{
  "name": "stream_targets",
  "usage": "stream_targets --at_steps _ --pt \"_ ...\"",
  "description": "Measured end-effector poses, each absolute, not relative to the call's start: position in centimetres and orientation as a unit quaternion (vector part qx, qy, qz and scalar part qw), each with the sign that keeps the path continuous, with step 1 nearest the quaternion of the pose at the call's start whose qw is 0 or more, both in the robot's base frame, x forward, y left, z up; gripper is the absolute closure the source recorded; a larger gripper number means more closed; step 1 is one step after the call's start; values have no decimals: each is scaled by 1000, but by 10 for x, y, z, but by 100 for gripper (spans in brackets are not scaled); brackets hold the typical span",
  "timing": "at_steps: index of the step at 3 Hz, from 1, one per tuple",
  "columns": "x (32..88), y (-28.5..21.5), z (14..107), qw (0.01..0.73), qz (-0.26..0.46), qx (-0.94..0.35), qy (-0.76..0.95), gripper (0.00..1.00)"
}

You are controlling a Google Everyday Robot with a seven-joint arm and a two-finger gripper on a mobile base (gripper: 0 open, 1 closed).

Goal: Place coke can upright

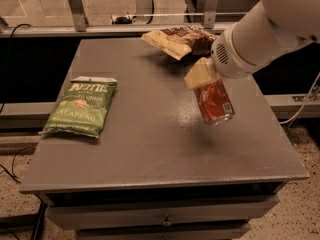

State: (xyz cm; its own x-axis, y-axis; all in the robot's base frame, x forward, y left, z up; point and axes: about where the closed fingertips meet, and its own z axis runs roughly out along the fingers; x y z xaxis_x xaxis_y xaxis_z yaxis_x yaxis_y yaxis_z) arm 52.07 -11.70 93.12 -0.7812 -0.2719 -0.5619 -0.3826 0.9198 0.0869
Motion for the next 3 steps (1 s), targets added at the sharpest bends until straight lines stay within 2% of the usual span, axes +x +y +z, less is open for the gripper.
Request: stream_targets --at_steps 1,3 --pt "548 -112 956 348 166 -200 901 100" --pt "559 -103 964 429 300 -239 817 100"
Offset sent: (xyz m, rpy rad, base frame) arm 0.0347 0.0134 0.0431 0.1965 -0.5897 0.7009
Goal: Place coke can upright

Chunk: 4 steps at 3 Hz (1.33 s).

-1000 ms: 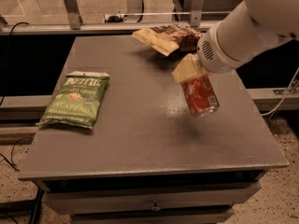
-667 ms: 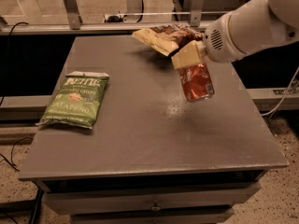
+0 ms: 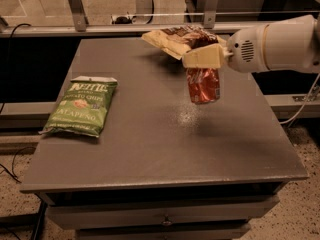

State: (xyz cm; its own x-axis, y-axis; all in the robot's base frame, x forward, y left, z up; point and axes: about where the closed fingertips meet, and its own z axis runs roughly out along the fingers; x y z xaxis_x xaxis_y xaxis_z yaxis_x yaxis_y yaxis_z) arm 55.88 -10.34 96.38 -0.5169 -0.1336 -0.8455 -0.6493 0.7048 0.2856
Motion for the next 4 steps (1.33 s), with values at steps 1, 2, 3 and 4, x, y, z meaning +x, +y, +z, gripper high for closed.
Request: stream_targets --at_steps 1,2,3,4 --pt "550 -100 954 464 327 -288 771 100" --pt "545 -81 963 480 322 -330 746 100" --pt "541 -88 955 488 329 -317 744 100" --pt "538 -88 953 509 343 -332 716 100"
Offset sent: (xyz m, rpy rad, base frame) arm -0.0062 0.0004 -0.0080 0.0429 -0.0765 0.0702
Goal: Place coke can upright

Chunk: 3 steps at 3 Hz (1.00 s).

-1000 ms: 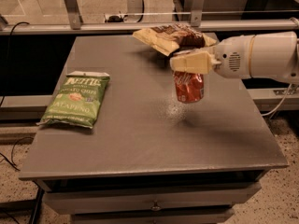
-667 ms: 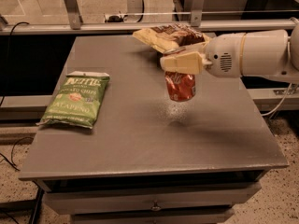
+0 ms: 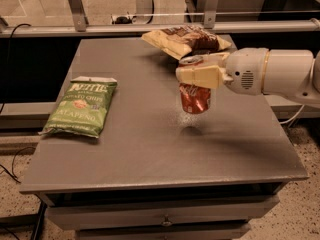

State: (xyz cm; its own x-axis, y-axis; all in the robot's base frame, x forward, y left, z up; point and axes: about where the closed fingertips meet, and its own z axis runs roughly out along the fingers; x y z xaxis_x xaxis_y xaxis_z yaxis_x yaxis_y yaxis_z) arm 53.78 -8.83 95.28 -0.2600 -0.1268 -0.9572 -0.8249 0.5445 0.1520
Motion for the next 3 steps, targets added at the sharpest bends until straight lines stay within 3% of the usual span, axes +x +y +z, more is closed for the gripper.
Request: stream_targets --at_steps 2,3 --pt "540 -97 941 540 352 -389 657 100" --pt "538 -101 932 563 398 -363 627 82"
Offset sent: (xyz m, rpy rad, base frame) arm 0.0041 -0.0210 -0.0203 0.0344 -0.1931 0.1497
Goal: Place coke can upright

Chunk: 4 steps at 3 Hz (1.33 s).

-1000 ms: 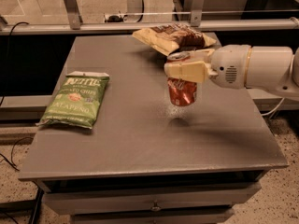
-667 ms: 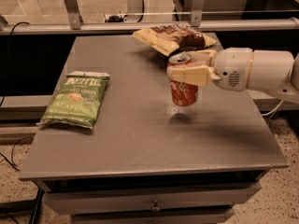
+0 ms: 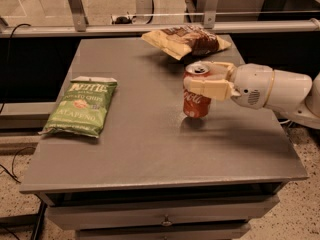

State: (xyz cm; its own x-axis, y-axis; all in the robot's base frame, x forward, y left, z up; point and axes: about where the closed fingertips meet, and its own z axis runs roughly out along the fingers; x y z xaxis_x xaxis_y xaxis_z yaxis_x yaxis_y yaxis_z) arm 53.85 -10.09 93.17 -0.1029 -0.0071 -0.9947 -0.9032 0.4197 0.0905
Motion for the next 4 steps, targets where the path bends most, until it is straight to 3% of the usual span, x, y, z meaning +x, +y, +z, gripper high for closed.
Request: stream_targets --at_steps 3,4 --pt "531 -106 926 589 462 -343 568 12" --pt "529 -108 930 588 464 -352 561 0"
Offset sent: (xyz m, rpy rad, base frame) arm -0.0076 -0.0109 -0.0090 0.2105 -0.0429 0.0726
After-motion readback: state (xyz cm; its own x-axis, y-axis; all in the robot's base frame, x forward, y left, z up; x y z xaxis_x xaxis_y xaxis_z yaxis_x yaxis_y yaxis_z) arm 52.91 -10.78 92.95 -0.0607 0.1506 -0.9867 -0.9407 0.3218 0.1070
